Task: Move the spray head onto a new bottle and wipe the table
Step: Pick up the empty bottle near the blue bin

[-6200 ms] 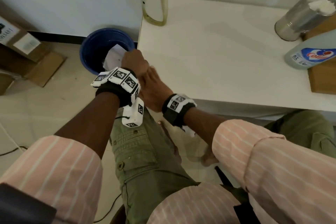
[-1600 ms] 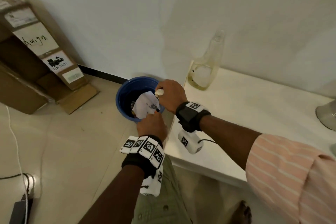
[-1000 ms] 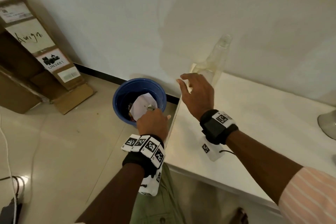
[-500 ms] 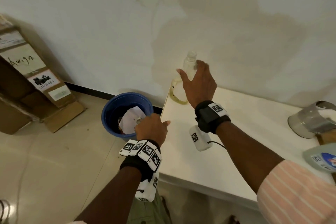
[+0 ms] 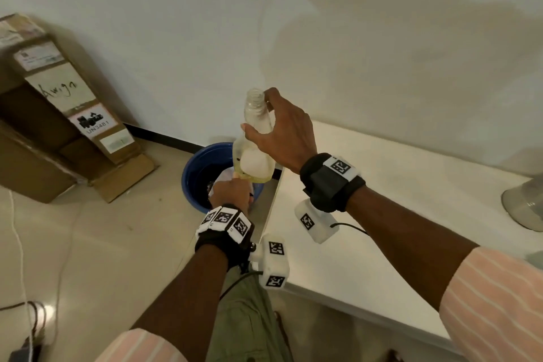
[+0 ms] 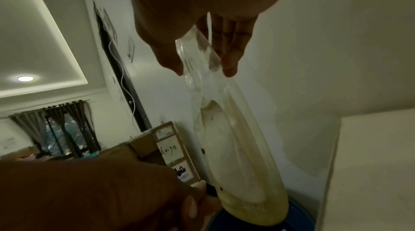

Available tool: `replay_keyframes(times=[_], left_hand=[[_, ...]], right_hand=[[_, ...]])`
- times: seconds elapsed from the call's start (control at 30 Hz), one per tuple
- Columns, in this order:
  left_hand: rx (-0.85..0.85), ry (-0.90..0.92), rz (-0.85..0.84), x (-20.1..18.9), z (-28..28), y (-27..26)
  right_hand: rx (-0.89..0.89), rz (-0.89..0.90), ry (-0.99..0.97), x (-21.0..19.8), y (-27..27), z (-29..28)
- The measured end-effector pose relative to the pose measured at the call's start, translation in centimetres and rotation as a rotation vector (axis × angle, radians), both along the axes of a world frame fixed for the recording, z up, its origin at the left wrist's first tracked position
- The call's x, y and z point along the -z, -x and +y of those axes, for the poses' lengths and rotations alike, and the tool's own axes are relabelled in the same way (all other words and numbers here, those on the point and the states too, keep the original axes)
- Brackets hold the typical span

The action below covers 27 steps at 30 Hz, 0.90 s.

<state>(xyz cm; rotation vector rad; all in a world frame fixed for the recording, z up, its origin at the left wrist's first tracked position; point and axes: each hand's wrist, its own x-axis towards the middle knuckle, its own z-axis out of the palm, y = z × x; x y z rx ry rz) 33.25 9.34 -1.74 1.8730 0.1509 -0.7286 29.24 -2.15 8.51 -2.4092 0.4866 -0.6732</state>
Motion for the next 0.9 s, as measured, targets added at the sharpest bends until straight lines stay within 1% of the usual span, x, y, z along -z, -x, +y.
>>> replay_keyframes(times=[0.03, 0.1, 0.17, 0.23, 0.33, 0.37, 0.4, 0.47, 0.5, 0.6, 0.7, 0.77, 0.87, 0.9], left_hand=[[-0.008, -0.006, -0.002, 0.5, 0.2, -0.4], [-0.03, 0.004, 0.044, 0.9, 0.7, -0.8], [0.017, -0.025, 0.108, 1.5, 0.8, -0.9], [0.171, -0.099, 0.162, 1.7, 0.7, -0.8], [0.538, -0.174, 0.314, 1.0, 0.1, -0.5], [0.614, -0.197, 0.294, 0.8, -0.2, -0.5], [0.654, -0.225, 0.226, 0.8, -0.5, -0.7], [0.692, -0.274, 0.094, 0.8, -0.8, -1.1], [0.715, -0.295, 0.074, 0.8, -1.1, -1.3], [0.765, -0.349, 0.07, 0.6, -1.8, -1.6], [0.744, -0.383, 0.058, 0.6, -2.0, -1.6], [0.728, -0.387, 0.078, 0.8, -1.9, -1.5], [0.683, -0.371, 0.118, 1.2, -1.7, -1.2], [0.669, -0.371, 0.128, 1.1, -1.7, -1.1]], right_hand=[[-0.036, 0.053, 0.009, 0.4, -0.7, 0.1], [-0.098, 0.199, -0.006, 1.9, -2.3, 0.0], [-0.138, 0.358, -0.058, 3.4, -3.8, -0.3], [-0.166, 0.489, -0.075, 4.8, -5.1, -0.6], [-0.192, 0.575, -0.068, 6.7, -6.9, -0.9], [-0.206, 0.593, -0.067, 7.3, -7.3, -1.0], [-0.222, 0.613, -0.067, 7.9, -7.8, -1.1], [-0.256, 0.66, -0.08, 8.9, -8.4, -1.2], [-0.269, 0.69, -0.085, 9.4, -8.5, -1.3], [-0.308, 0.852, -0.035, 11.1, -8.5, -1.3], [-0.261, 0.981, 0.006, 12.1, -7.9, -1.3], [-0.262, 0.985, 0.033, 12.4, -7.2, -1.6], [-0.253, 0.937, -0.012, 12.5, -6.4, -2.4], [-0.248, 0.917, -0.033, 11.8, -6.1, -2.4]])
